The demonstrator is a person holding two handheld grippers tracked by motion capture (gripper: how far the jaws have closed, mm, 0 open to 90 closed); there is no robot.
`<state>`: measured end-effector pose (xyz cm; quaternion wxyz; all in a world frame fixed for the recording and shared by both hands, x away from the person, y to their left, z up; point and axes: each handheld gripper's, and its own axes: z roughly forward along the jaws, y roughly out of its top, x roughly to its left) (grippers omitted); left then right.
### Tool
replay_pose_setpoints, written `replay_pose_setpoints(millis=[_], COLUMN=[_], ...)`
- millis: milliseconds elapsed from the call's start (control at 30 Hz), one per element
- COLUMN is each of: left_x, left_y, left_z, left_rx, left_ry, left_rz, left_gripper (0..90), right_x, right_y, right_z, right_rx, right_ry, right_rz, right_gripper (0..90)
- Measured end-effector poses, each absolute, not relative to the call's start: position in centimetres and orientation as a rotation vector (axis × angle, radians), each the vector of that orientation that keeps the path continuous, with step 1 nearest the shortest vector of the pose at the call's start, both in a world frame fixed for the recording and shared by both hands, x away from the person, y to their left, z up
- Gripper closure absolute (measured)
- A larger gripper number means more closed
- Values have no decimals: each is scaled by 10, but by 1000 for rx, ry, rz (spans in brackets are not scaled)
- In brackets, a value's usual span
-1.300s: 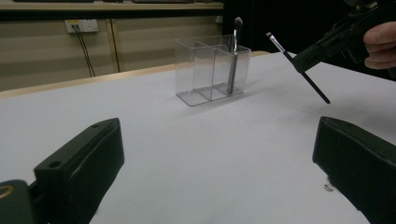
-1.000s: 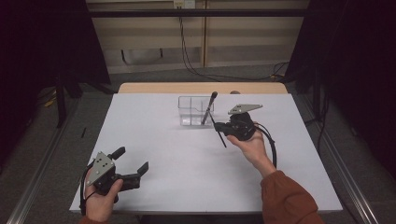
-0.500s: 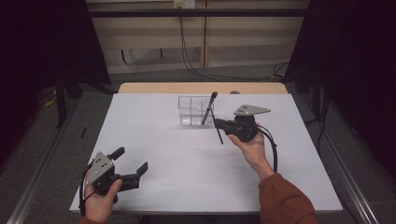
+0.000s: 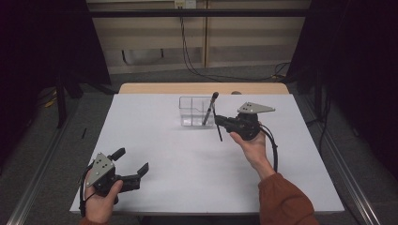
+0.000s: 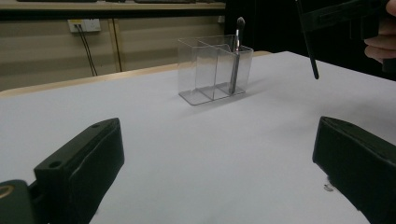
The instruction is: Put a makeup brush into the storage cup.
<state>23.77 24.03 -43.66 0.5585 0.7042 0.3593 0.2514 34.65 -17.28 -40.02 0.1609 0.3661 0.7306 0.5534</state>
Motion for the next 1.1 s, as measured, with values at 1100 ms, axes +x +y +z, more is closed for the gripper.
replay_pose_setpoints(millis=[1100], left_x=[236], left_y=[242], left_z=[-436], left_rx=[1655], left_ry=[841], left_rz=[600], left_gripper=[22], right_x=[385], right_y=[-169], right_z=[-362], right_rx=[1041], right_ry=[1971], right_rz=[1539], right_gripper=[862])
